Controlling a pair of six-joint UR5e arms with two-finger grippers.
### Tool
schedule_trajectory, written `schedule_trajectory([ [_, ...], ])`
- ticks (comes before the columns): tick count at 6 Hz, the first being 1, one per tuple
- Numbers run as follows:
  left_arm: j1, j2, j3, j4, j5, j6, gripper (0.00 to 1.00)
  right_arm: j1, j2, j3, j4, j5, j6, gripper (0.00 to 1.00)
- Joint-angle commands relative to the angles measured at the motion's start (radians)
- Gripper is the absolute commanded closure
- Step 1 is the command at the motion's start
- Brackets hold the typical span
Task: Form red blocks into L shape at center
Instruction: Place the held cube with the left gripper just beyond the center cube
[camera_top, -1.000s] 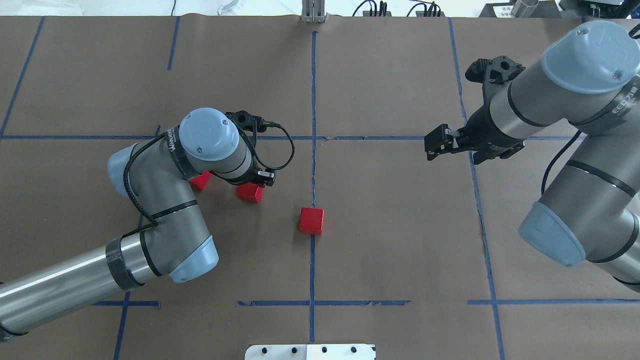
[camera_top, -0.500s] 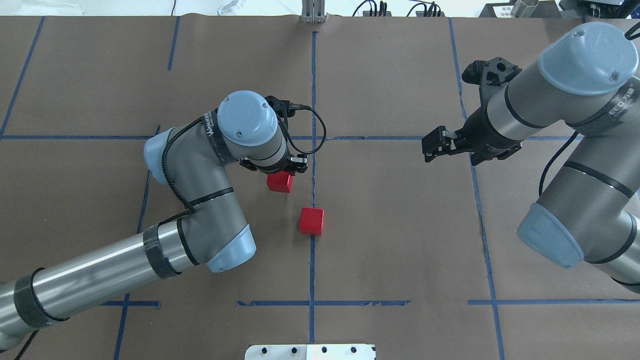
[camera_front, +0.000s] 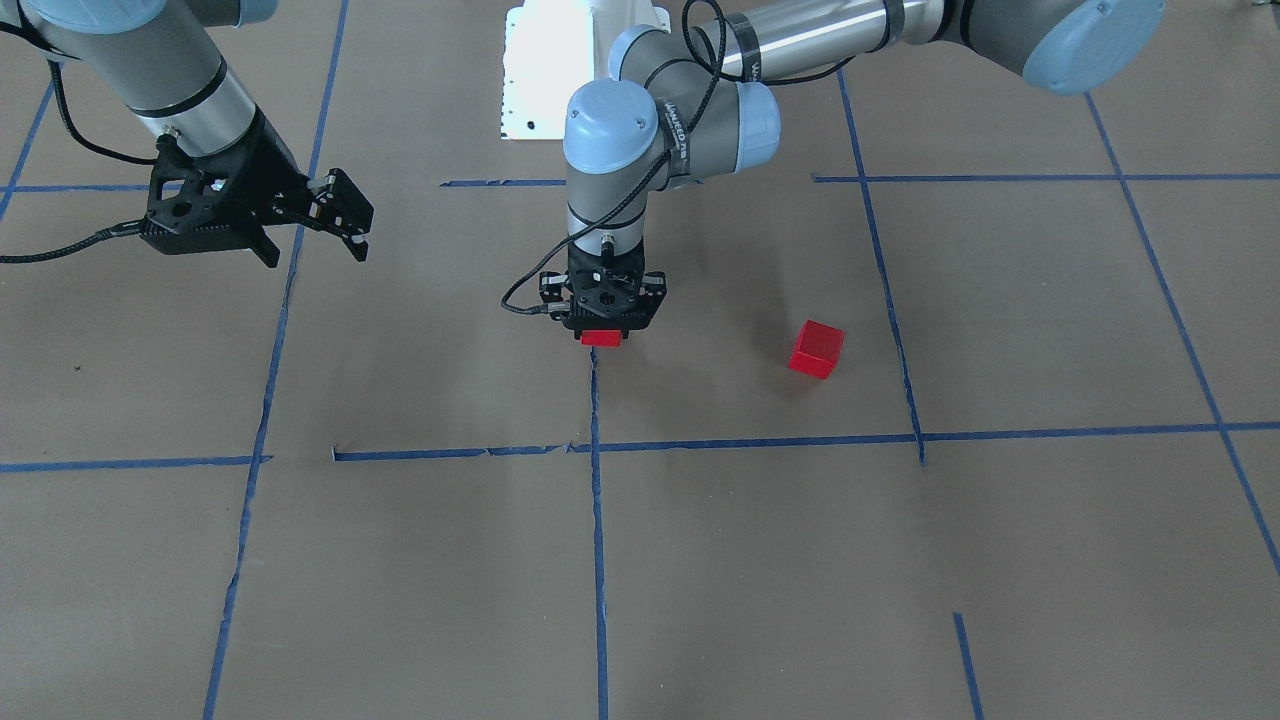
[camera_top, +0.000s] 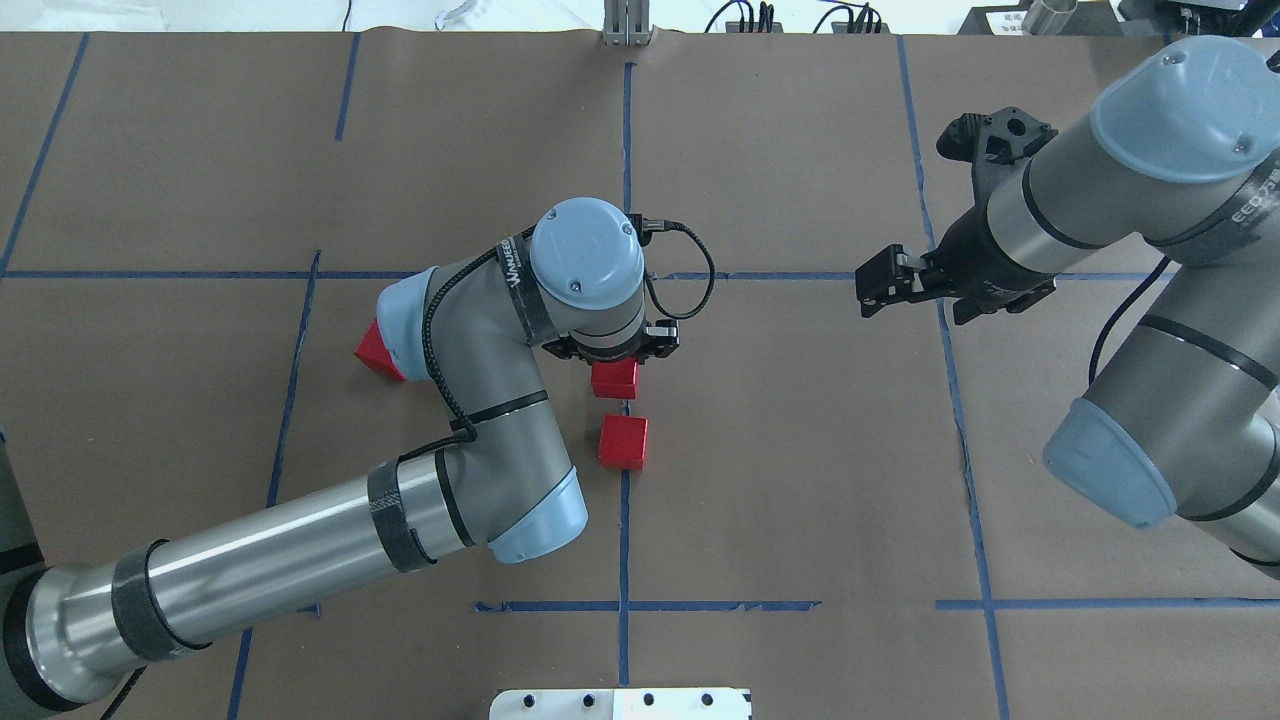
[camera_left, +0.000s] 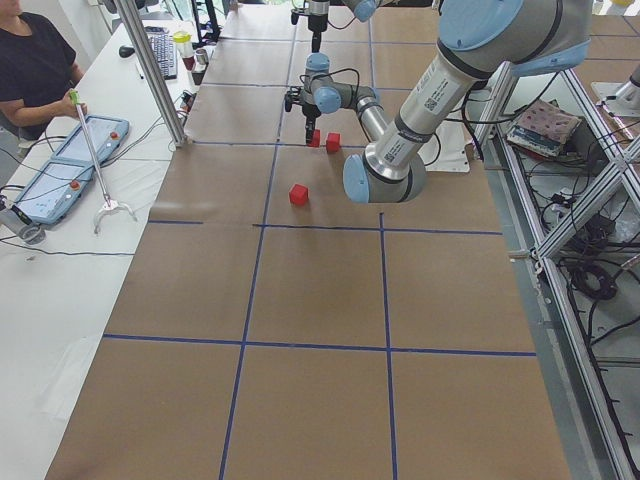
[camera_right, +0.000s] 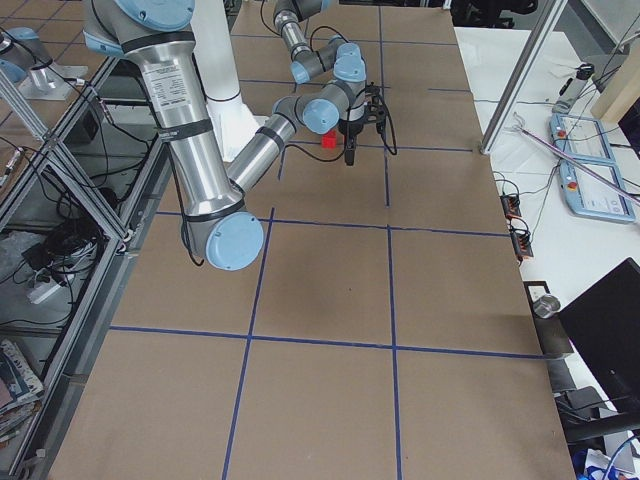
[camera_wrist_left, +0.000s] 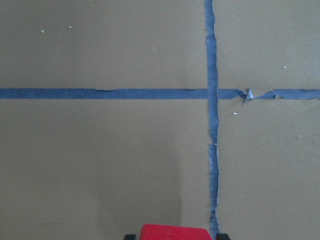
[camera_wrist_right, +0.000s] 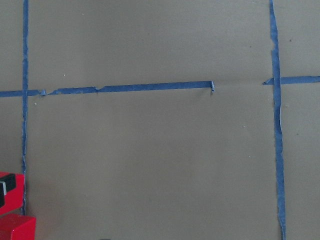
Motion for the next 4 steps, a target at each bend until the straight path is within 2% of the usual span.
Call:
schedule_trajectory([
  [1, 0.021, -0.013, 0.017, 0.001, 0.023, -0.006, 1.00, 0.001, -0.006, -0.001, 0.000, -0.002, -0.005, 0.00],
  [4, 0.026, -0.006, 0.022, -0.001, 0.023, -0.006, 1.00, 0.001, -0.003, -0.001, 0.001, -0.001, -0.004, 0.00],
])
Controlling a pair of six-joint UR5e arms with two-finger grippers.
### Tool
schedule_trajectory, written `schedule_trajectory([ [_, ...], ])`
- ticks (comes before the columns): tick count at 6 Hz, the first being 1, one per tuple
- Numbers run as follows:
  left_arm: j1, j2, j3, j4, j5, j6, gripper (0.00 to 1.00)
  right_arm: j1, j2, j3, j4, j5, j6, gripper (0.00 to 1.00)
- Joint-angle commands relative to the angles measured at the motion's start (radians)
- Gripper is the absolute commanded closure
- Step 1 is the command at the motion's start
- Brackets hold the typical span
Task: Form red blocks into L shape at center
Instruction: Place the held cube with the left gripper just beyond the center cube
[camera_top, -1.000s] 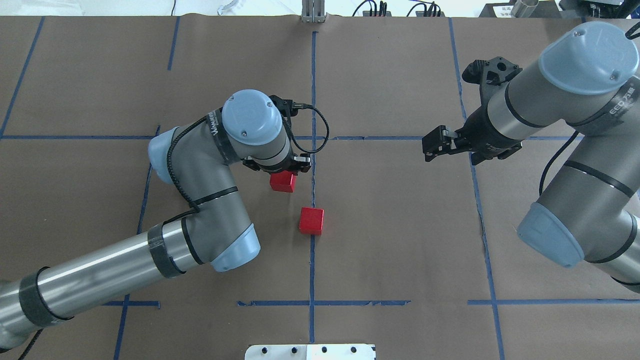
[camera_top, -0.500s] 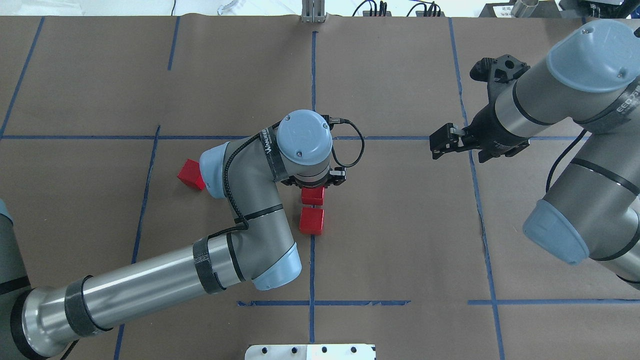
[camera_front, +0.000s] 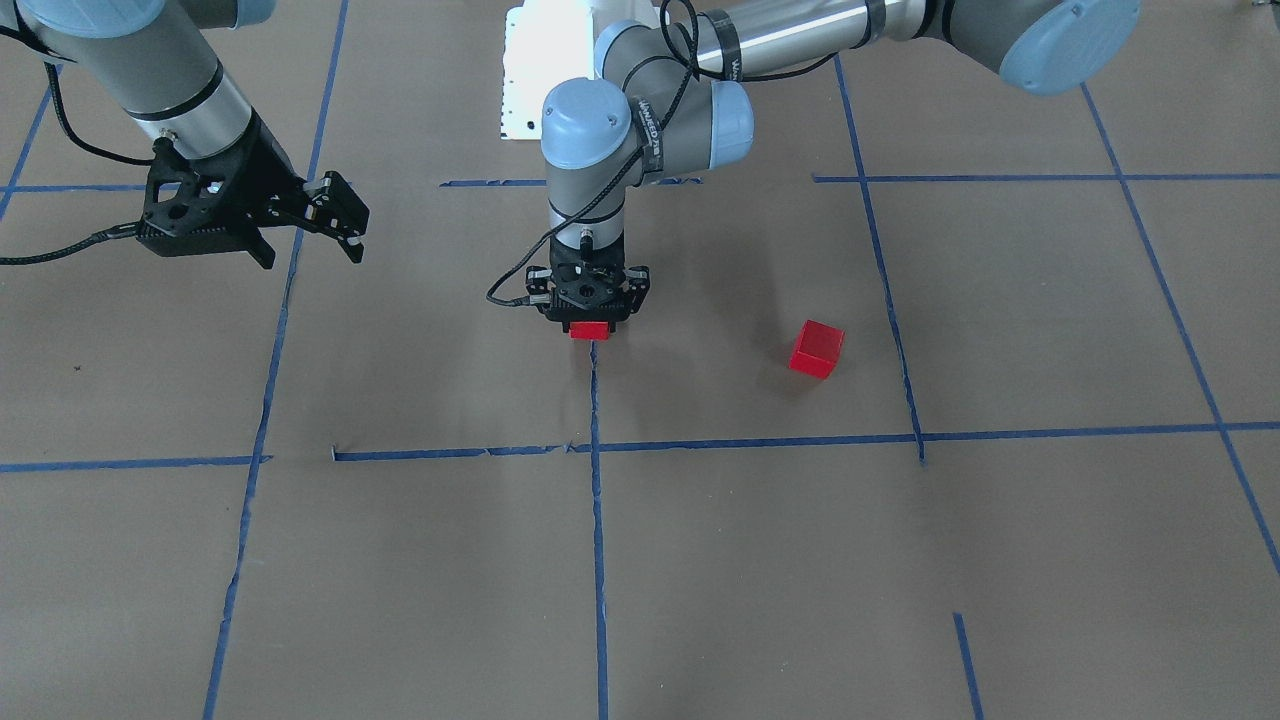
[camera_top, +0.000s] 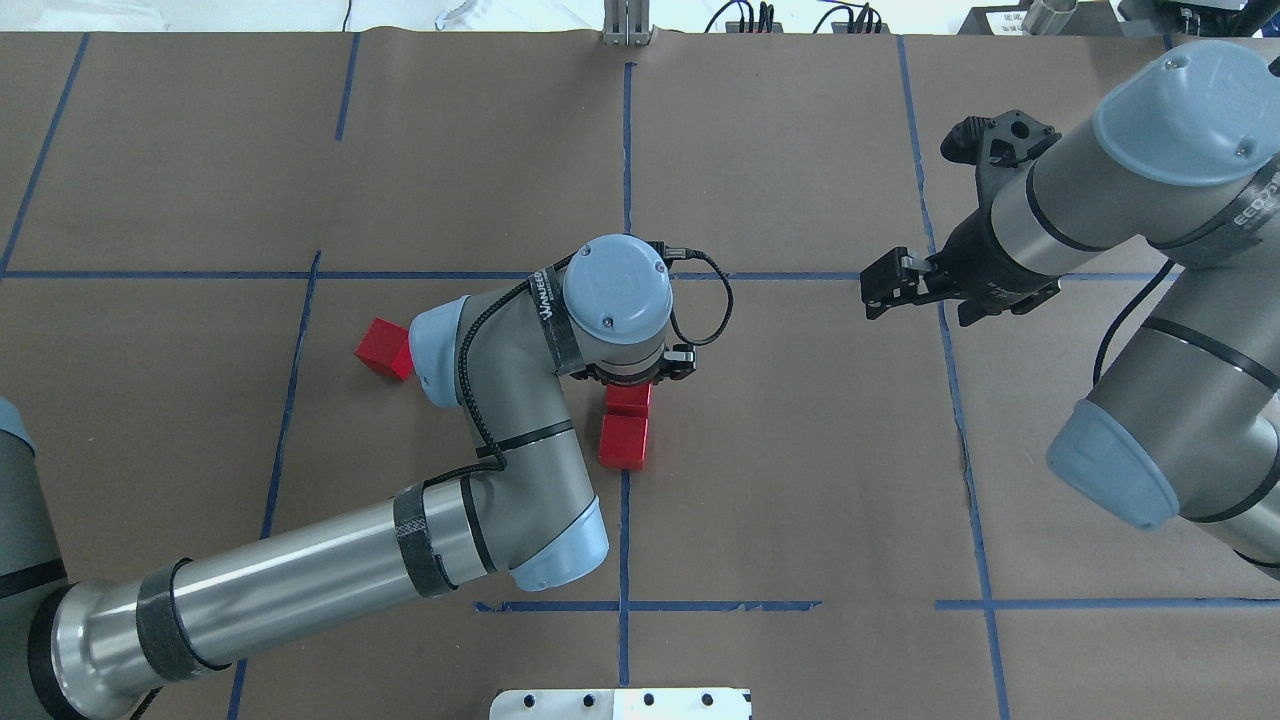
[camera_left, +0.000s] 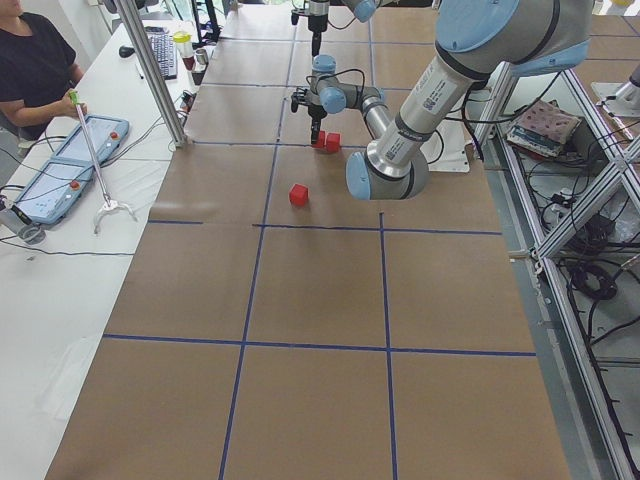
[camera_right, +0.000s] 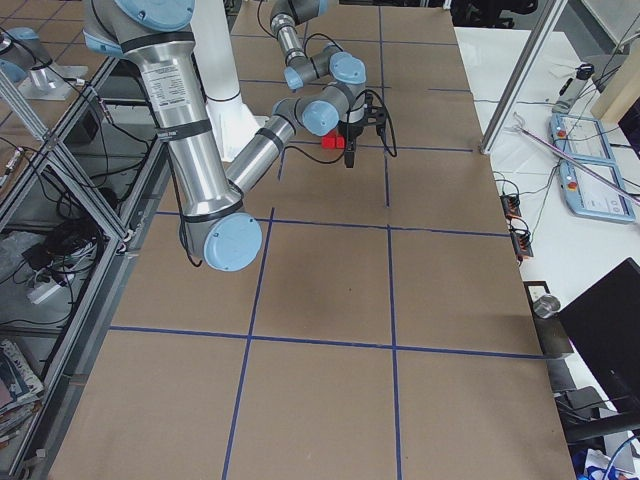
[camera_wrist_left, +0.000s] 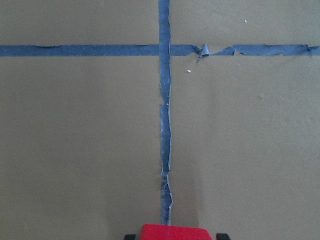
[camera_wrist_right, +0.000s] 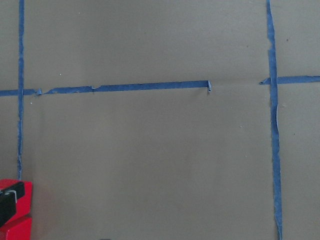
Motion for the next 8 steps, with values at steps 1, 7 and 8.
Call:
schedule_trajectory([
  [1, 0.001, 0.002, 0.001, 0.000, 0.000, 0.000, 1.00, 0.000, 0.000, 0.003, 0.000, 0.000, 0.002, 0.00],
  [7, 0.002, 0.022, -0.012, -0.005, 0.000, -0.003, 0.03, 0.000, 0.000, 0.014, 0.000, 0.003, 0.003, 0.00],
  [8, 0.002, 0.018, -0.021, -0.006, -0.002, -0.003, 0.00, 0.000, 0.000, 0.014, 0.000, 0.003, 0.003, 0.00],
])
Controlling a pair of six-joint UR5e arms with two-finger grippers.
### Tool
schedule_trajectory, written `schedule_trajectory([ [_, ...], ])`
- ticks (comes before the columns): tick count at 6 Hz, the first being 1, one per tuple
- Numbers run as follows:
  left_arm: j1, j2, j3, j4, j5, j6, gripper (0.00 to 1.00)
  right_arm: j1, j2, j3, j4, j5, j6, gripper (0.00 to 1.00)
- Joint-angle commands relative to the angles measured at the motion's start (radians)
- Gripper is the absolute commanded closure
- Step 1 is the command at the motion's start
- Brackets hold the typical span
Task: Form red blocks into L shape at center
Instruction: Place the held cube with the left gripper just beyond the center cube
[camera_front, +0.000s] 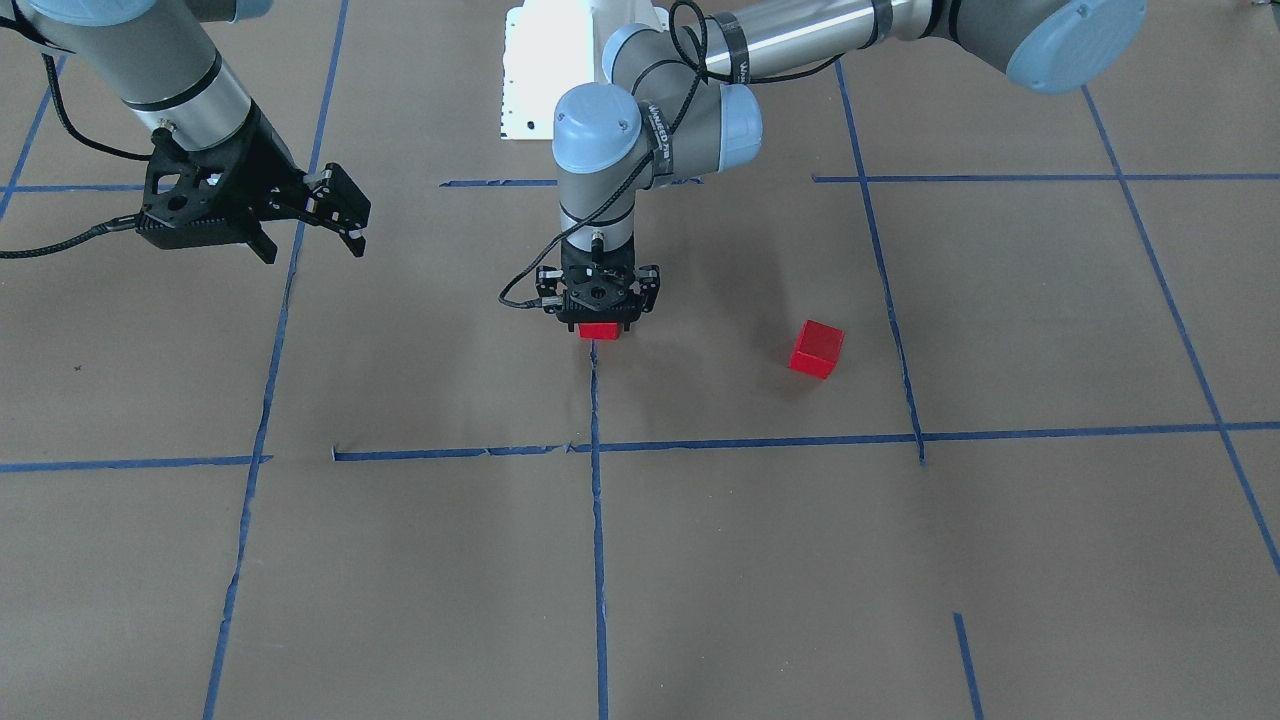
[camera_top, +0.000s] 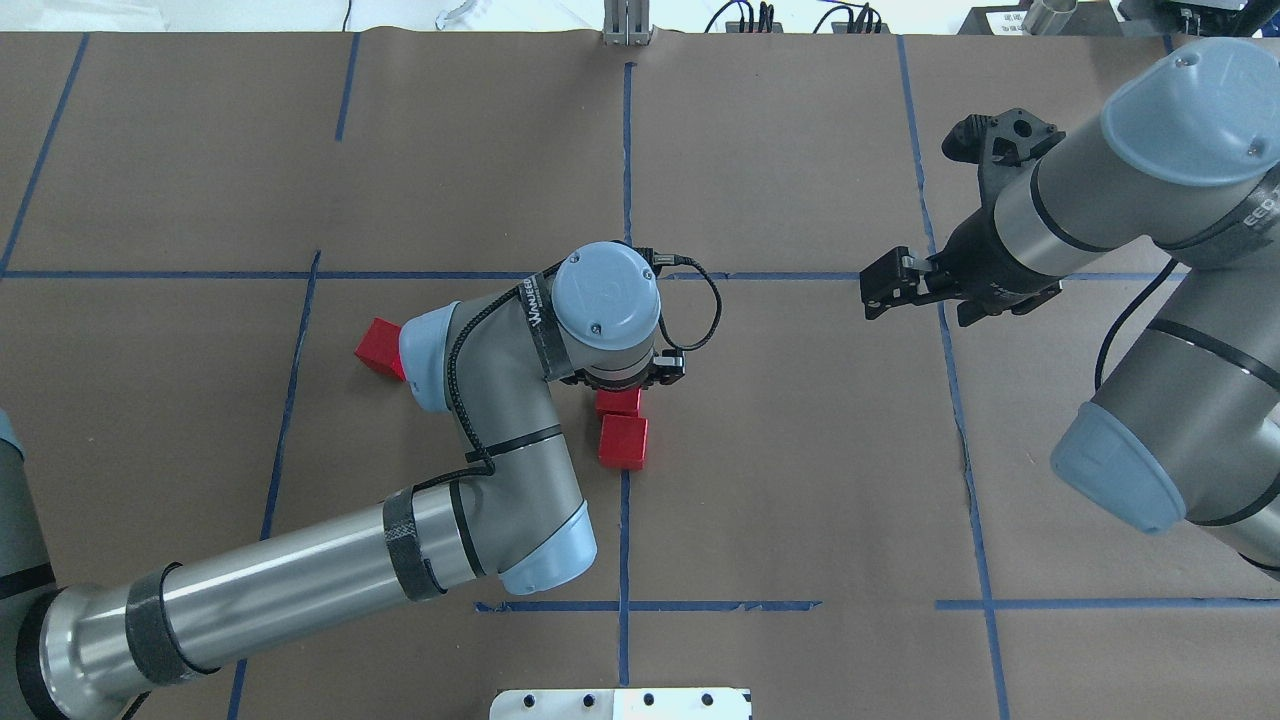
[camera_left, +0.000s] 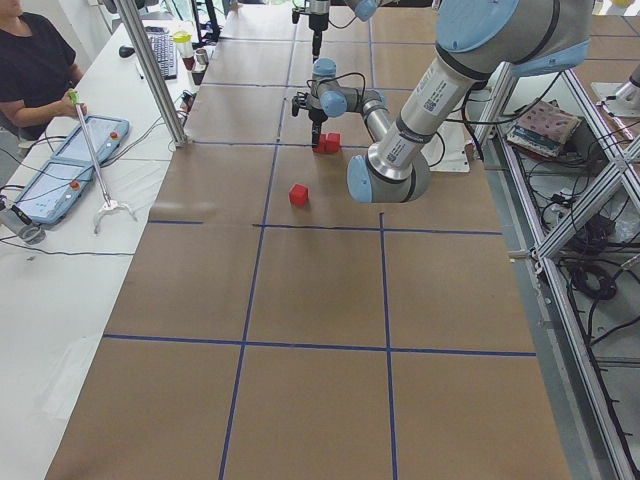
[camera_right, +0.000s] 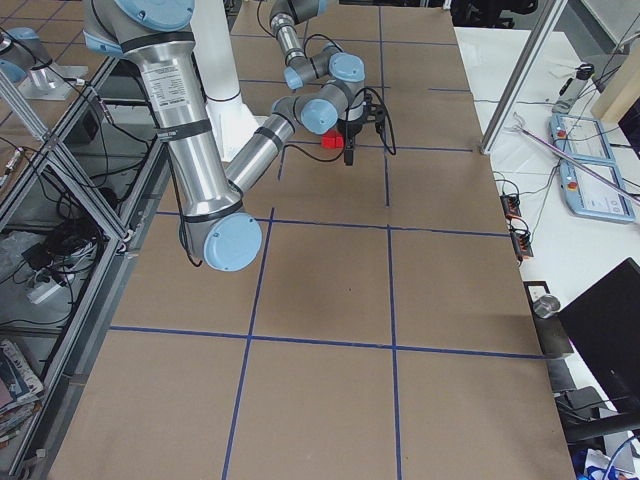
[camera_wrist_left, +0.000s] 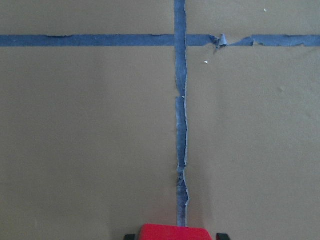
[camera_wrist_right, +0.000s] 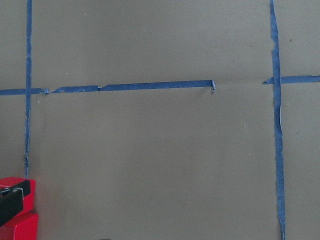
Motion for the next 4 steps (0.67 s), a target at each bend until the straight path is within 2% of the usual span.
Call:
schedule_trajectory([
  [1, 0.000, -0.003, -0.020, -0.003, -0.003, -0.020, 0.00, 0.000, 0.000, 0.000, 0.000, 0.000, 0.000, 0.00],
  [3, -0.050, 0.011, -0.123, 0.012, -0.006, -0.029, 0.00, 0.006, 0.000, 0.000, 0.000, 0.000, -0.001, 0.00],
  [4, -0.085, 0.093, -0.216, 0.052, -0.009, -0.017, 0.00, 0.008, -0.004, 0.006, 0.000, 0.001, -0.001, 0.00],
])
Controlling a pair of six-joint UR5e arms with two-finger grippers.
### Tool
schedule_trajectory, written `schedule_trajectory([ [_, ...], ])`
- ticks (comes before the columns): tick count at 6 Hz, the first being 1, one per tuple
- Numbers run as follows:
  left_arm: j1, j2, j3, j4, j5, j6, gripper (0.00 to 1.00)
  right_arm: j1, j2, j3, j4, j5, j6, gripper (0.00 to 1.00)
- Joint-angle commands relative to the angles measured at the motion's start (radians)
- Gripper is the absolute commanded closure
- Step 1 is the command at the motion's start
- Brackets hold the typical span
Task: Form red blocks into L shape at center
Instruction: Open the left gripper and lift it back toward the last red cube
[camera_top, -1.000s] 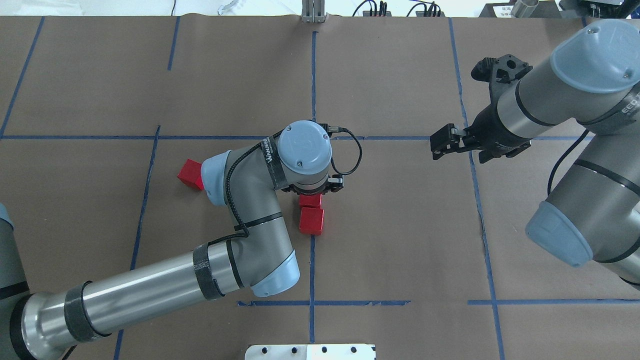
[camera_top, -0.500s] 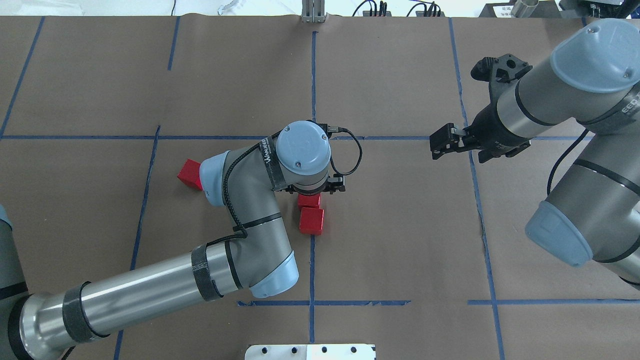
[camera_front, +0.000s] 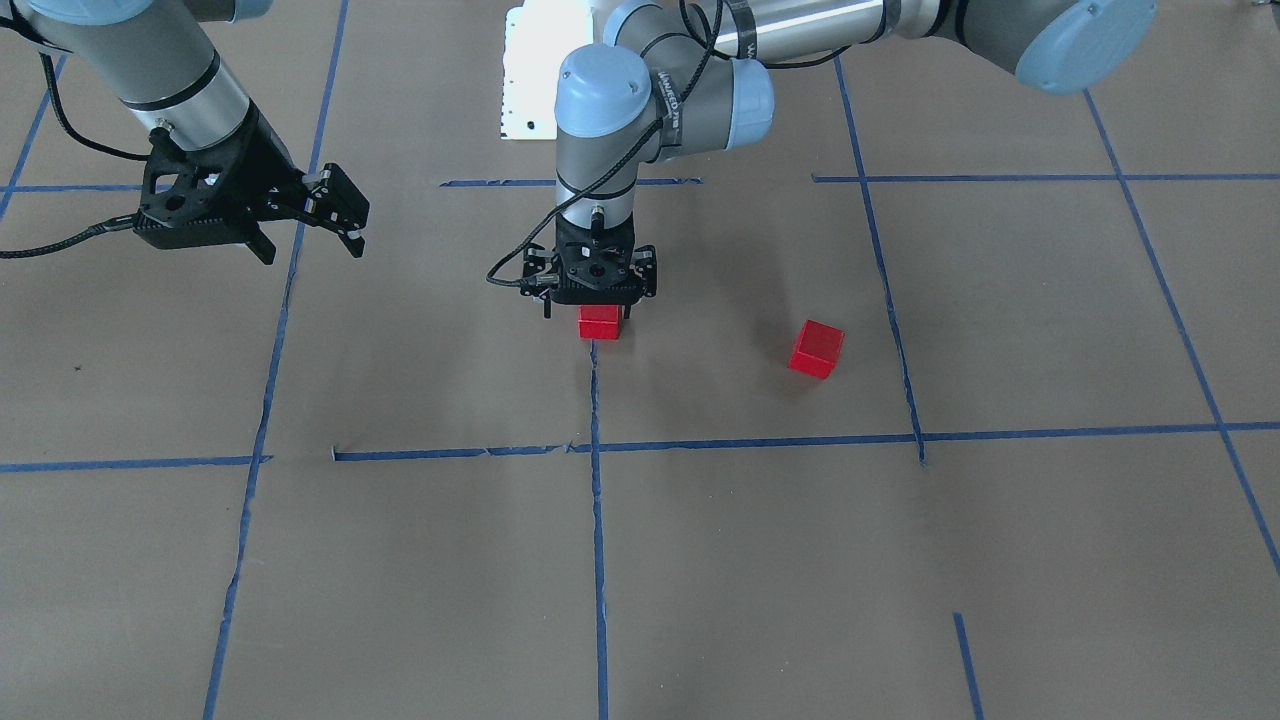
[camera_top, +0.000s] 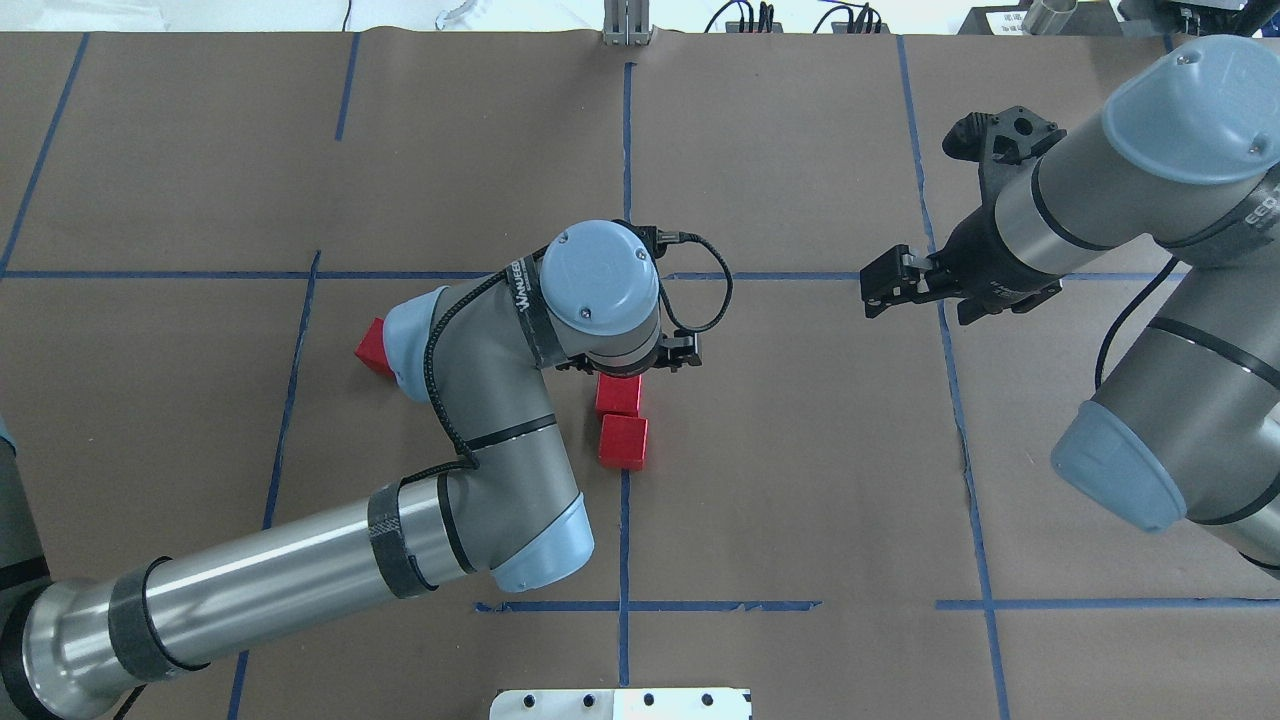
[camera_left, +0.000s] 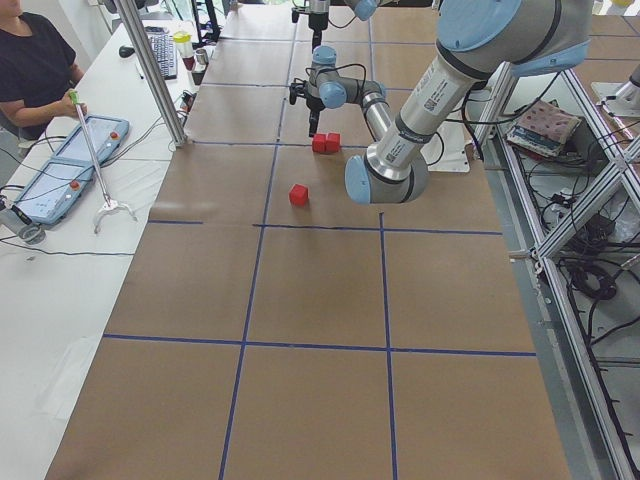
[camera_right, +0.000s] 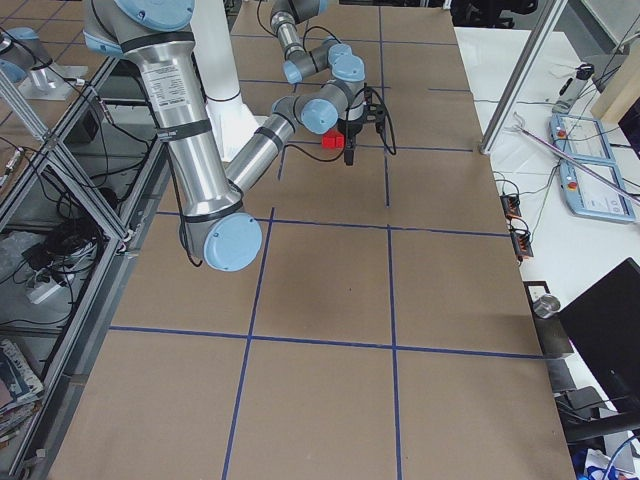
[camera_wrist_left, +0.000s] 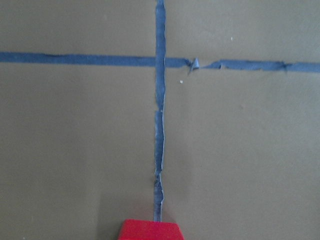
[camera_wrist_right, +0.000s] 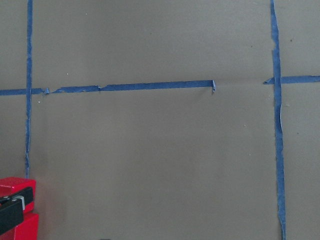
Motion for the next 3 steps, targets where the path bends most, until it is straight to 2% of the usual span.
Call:
schedule_trajectory([
  [1, -0.097, 0.150, -0.114, 0.014, -0.021, 0.084, 0.00, 0.003, -0.021, 0.013, 0.000, 0.000, 0.000, 0.00],
  [2, -0.163, 0.242, -0.128, -0.025, -0.110, 0.261, 0.00, 0.003, -0.043, 0.035, 0.000, 0.000, 0.000, 0.00],
  [3, -0.236, 0.318, -0.149, -0.063, -0.255, 0.281, 0.01, -0.001, -0.045, 0.033, 0.000, -0.002, 0.000, 0.00],
])
